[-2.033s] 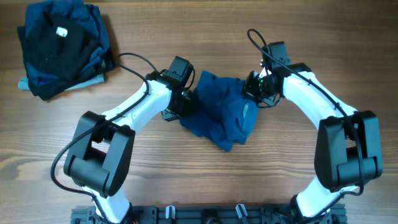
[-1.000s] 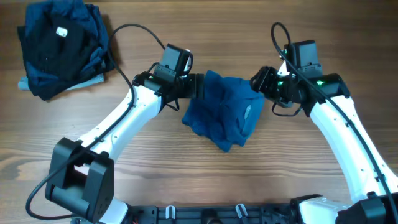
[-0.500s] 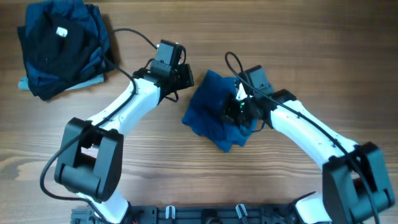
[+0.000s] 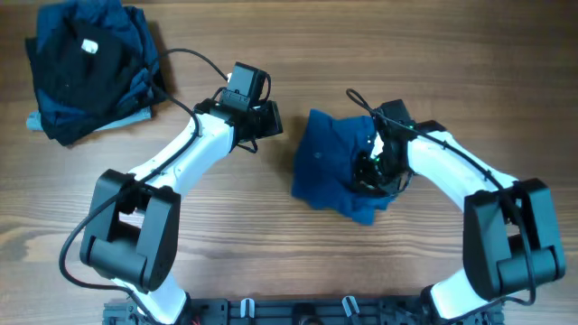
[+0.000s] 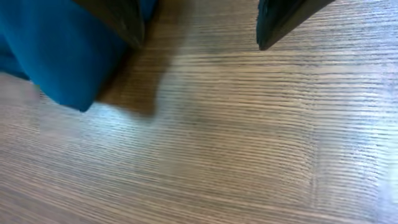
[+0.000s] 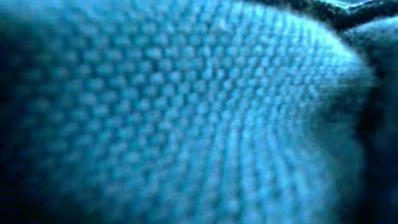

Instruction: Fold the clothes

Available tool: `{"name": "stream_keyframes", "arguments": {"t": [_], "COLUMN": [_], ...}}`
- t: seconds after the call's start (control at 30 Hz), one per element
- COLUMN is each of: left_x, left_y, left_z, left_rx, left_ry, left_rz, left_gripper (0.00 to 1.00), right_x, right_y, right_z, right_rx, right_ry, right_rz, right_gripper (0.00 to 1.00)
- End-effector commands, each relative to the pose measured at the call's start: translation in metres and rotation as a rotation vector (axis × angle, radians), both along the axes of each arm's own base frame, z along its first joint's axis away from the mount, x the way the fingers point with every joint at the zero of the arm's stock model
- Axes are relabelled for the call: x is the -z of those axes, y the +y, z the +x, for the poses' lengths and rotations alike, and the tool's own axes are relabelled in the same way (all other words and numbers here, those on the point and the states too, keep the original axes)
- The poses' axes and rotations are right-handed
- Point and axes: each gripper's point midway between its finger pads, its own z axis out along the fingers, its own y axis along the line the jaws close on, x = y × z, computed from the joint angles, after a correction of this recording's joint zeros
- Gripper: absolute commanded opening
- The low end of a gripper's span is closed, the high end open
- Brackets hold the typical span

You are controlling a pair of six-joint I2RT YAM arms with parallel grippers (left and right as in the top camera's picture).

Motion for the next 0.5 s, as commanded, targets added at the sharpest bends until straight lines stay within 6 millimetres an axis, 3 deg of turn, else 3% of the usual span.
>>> {"name": "stream_keyframes", "arguments": {"t": [0.0,0.03,0.07,0.17,0.2,0.23,0.27,0.4,0.47], "left_x": [-0.001,-0.003,-0.006,-0.010,-0.011,-0.011,-0.011,-0.011,-0.008], "left_y": [-0.023,-0.030,-0.038,-0.053,-0.060,-0.066,-0.072,-0.094,-0.092], "left_z": [-0.010,-0.012,-0.014,-0.023,-0.027,-0.031,-0.036,-0.053,-0.057], "left_rx": [0.080,0.123,0.186,0.235,0.255,0.273,0.288,0.345,0.316], "left_ry": [0.051,0.046,0.029,0.042,0.046,0.049,0.051,0.063,0.099], "left_rz": [-0.119,-0.141,-0.161,-0.206,-0.219,-0.222,-0.222,-0.221,-0.222], "left_gripper": [0.59,0.68,0.85,0.90,0.91,0.91,0.92,0.97,0.98], "right_x": [0.010,0.003,-0.006,-0.042,-0.058,-0.069,-0.084,-0.123,-0.137], "right_y": [-0.066,-0.078,-0.083,-0.072,-0.064,-0.057,-0.047,-0.045,-0.063], "right_z": [0.014,0.019,0.026,0.050,0.058,0.062,0.066,0.074,0.075], "right_rx": [-0.086,-0.088,-0.086,-0.073,-0.069,-0.073,-0.091,-0.067,-0.007], "right_ry": [-0.068,-0.074,-0.085,-0.139,-0.168,-0.191,-0.218,-0.303,-0.335], "right_rz": [-0.355,-0.427,-0.463,-0.420,-0.379,-0.342,-0.288,-0.254,-0.256], "right_gripper": [0.26,0.29,0.35,0.47,0.58,0.80,0.96,1.00,1.00]}}
